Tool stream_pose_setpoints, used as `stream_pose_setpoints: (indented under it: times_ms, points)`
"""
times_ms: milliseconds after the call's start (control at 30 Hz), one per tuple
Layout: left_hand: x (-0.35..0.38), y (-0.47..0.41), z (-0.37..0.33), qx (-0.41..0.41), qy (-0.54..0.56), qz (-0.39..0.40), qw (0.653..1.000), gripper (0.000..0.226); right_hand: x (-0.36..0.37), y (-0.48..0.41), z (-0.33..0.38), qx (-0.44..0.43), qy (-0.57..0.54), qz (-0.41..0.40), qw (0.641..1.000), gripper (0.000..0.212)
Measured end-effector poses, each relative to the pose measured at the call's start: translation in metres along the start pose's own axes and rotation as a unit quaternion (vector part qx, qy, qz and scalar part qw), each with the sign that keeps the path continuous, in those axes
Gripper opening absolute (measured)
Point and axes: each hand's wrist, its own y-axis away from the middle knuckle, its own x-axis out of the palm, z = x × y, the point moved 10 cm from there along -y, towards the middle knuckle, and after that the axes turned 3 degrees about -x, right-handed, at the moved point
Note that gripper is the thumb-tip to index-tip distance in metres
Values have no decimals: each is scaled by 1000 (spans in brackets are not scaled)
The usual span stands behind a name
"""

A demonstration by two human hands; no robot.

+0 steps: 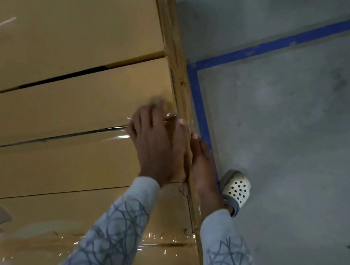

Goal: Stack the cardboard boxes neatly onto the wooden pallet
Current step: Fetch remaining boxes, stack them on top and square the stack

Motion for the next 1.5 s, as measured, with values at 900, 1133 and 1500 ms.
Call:
stream_pose_setpoints:
  times_ms: [900, 1133, 1500]
  points:
    - [15, -91, 8, 101, 1, -1, 995, 79, -7, -148, -35, 8, -28, -48, 998, 82]
    - [15, -93, 11, 89, 15, -6, 996, 78, 33, -148, 9, -92, 107, -29, 990, 34]
    - [12, -90, 7, 119, 43, -5, 992, 72, 30, -123, -22, -26, 42, 6, 999, 57]
